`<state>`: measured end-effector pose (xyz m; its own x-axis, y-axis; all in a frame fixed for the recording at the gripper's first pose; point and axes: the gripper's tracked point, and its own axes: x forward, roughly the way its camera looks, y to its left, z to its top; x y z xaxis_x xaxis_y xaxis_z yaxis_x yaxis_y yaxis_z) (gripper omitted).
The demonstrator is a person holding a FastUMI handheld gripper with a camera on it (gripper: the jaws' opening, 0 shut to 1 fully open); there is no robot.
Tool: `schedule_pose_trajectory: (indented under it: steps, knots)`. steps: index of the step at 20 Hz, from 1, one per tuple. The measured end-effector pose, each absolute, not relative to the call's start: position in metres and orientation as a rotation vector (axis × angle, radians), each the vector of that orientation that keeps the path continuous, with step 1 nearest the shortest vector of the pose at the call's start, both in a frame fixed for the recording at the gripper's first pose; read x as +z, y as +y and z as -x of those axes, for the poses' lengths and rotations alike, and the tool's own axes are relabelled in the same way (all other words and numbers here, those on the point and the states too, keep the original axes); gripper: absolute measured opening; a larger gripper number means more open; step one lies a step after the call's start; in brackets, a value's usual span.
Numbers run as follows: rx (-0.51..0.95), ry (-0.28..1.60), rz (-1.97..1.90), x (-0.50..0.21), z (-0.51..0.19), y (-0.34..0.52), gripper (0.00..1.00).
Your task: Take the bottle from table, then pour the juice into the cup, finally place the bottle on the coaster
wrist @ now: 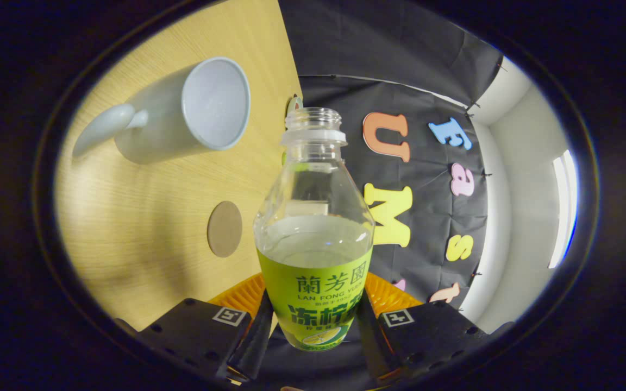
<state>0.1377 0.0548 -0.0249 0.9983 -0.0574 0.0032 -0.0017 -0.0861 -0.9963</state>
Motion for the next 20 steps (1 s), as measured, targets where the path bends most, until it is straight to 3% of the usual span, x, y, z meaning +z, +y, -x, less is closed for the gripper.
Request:
schedule_pose_trajectory:
  steps: [20]
  knots:
    - [-0.076,0.008,1.801,-0.002,-0.135,0.056,0.76]
